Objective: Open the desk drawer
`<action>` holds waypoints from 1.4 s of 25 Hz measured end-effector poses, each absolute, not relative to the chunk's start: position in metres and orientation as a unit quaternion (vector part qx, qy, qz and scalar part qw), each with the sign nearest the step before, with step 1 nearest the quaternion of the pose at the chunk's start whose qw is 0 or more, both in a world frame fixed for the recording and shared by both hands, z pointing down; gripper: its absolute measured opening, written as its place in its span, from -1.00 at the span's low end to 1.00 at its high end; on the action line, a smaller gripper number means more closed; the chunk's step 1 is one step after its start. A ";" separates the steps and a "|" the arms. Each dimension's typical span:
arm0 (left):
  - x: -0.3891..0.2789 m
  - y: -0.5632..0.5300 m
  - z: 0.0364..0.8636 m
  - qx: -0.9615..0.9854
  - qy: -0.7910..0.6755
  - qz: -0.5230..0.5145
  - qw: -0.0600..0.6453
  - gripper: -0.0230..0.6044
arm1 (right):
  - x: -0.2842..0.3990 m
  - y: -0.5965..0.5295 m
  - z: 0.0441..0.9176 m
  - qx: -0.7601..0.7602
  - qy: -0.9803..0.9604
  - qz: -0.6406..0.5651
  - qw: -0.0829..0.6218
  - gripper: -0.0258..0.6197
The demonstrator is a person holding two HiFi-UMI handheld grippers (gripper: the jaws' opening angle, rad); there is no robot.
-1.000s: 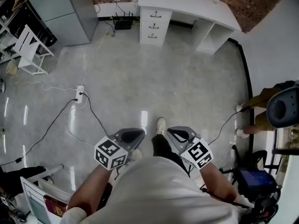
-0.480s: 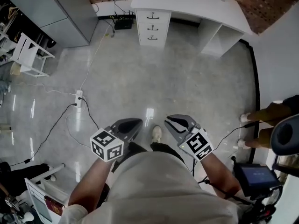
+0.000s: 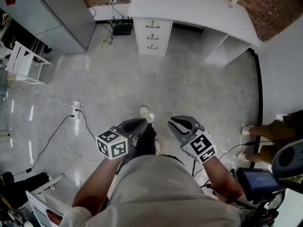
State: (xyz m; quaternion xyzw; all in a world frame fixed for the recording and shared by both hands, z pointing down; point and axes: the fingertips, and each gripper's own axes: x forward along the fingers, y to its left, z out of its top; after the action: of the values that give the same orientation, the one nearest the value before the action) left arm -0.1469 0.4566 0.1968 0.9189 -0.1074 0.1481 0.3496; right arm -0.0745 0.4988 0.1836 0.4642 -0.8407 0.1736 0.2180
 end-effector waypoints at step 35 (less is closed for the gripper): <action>0.090 -0.024 0.452 0.822 -0.192 0.033 0.535 -0.88 | 0.070 0.038 0.367 0.090 -0.852 0.252 0.451 -0.86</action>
State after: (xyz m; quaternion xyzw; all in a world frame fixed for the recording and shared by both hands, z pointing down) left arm 0.0898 -0.0237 0.4523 0.8223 -0.1916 0.0335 0.5348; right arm 0.0704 0.0376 0.3666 0.0899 -0.8515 0.2525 0.4507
